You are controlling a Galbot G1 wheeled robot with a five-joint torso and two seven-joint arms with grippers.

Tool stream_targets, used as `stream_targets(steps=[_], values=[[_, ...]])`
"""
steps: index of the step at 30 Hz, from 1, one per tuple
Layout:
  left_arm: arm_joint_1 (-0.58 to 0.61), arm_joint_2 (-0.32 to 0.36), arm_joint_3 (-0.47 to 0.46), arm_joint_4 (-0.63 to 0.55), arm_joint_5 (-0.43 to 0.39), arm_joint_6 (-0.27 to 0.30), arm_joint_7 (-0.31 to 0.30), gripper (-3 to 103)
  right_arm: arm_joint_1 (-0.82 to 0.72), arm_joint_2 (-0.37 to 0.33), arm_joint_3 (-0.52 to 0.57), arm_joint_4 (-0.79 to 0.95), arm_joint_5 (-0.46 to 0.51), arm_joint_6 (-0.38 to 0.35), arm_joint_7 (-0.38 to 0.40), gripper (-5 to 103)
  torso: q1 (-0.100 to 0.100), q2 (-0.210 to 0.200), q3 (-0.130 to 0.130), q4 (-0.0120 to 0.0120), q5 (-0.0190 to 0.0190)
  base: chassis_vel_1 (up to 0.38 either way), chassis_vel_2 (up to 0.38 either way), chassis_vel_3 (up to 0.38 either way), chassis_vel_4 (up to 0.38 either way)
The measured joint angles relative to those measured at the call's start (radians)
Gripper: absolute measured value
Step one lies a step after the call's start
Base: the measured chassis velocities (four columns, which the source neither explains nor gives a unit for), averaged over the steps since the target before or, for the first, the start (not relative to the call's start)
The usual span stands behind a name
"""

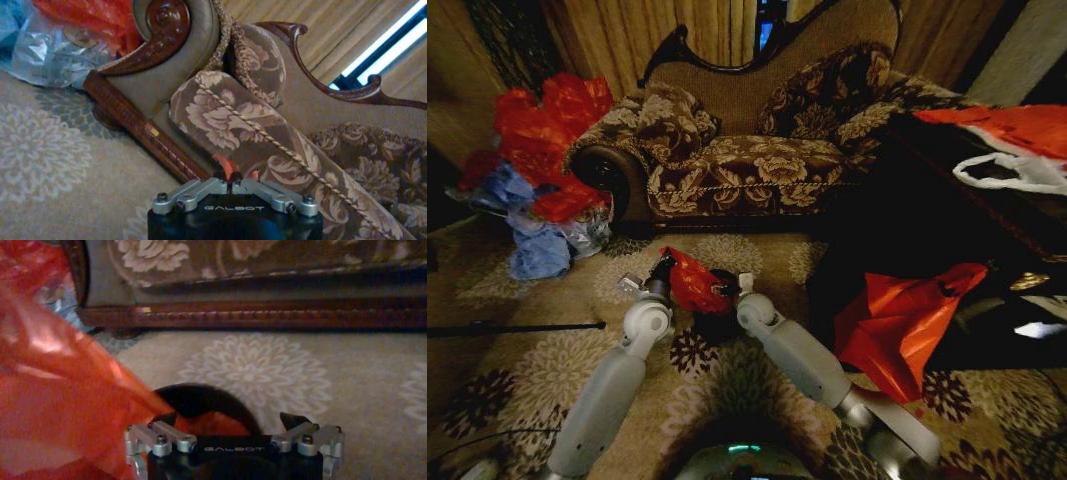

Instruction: Place a garbage bag over the trash bin.

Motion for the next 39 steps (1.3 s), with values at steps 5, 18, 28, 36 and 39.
stream_targets(steps=[5,18,28,36,39], values=[[0.007,0.000,-0.001,-0.001,0.000,0.000,0.000,0,0.004,-0.016,0.031,0.017,-0.010,0.009,0.000,100,0.000,0.000,0.000,0.0000,0.0001,0.000,0.000,0.000,0.000],[-0.002,-0.014,0.010,0.015,0.005,0.000,0.007,0,-0.008,0.023,-0.008,0.199,0.275,-0.060,0.121,100,0.000,0.000,0.000,0.0002,-0.0001,0.000,0.000,0.000,0.000],[-0.025,-0.016,0.012,0.035,0.007,0.000,0.008,0,-0.059,-0.023,-0.071,0.239,0.370,-0.074,0.147,100,0.000,0.000,0.000,-0.0001,-0.0001,0.000,0.000,0.000,0.000],[-0.055,-0.026,0.024,0.062,0.007,-0.002,0.006,0,-0.088,-0.090,-0.104,0.351,0.450,-0.097,0.165,101,0.000,0.000,0.000,-0.0001,0.0000,0.000,0.000,0.000,0.000],[-0.060,-0.028,0.027,0.067,0.007,-0.002,0.005,0,-0.100,-0.105,-0.111,0.368,0.427,-0.103,0.150,100,0.000,0.000,0.000,0.0000,0.0000,0.000,0.000,0.000,0.000]])
